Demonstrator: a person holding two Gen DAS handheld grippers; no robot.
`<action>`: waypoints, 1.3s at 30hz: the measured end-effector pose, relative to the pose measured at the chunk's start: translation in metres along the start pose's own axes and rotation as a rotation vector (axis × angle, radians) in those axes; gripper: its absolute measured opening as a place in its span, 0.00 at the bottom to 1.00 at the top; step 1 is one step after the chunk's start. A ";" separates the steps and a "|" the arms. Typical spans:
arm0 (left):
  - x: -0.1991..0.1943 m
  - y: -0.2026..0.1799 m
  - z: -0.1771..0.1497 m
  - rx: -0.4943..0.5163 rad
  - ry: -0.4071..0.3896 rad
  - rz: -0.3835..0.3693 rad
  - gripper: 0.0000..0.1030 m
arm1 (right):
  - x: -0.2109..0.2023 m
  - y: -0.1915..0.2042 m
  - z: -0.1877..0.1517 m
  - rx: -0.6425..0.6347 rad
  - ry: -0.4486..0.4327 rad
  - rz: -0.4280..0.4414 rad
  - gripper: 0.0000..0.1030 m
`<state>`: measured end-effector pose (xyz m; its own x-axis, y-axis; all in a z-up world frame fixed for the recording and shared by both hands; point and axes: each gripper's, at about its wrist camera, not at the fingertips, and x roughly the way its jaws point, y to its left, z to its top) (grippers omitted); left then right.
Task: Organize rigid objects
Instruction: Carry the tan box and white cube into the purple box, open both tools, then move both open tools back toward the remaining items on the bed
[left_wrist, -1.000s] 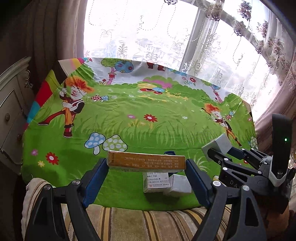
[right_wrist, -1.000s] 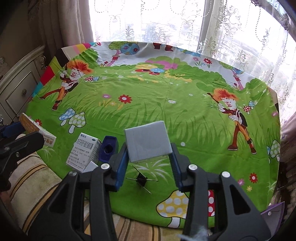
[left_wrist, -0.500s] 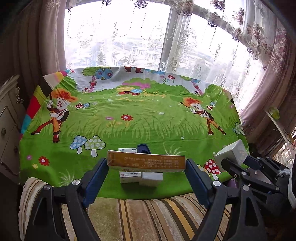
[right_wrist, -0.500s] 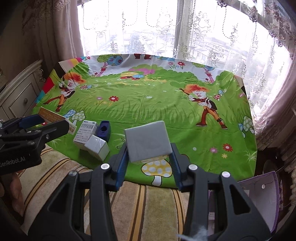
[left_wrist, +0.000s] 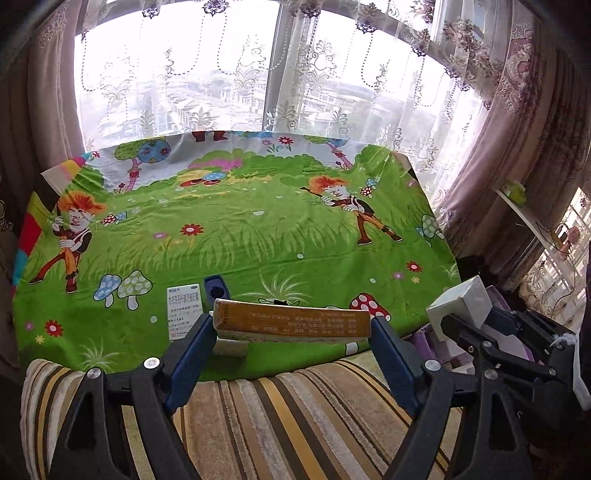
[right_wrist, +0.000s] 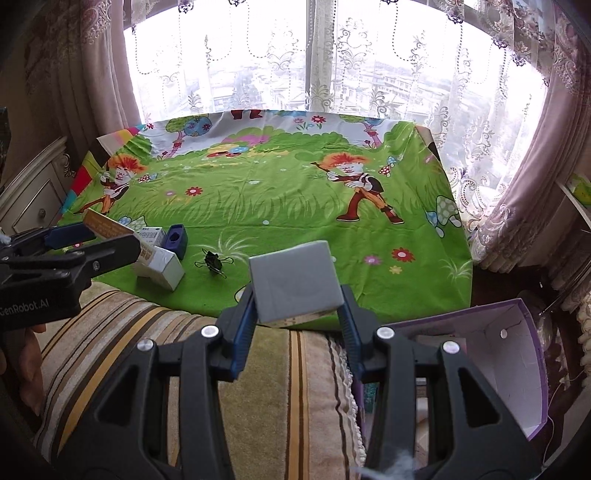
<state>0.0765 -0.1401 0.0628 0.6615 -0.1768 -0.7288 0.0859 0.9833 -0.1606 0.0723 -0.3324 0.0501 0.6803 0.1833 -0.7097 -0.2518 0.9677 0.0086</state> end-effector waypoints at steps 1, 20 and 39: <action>0.001 -0.006 -0.001 0.009 0.011 -0.018 0.82 | -0.002 -0.004 -0.002 0.006 0.001 -0.007 0.45; 0.017 -0.142 -0.026 0.249 0.184 -0.391 0.82 | -0.062 -0.108 -0.037 0.136 -0.027 -0.259 0.46; 0.029 -0.178 -0.033 0.317 0.258 -0.499 0.85 | -0.080 -0.127 -0.047 0.153 -0.046 -0.376 0.73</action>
<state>0.0559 -0.3215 0.0486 0.2881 -0.5825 -0.7601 0.5792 0.7380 -0.3461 0.0173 -0.4778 0.0726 0.7366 -0.1838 -0.6509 0.1232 0.9827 -0.1381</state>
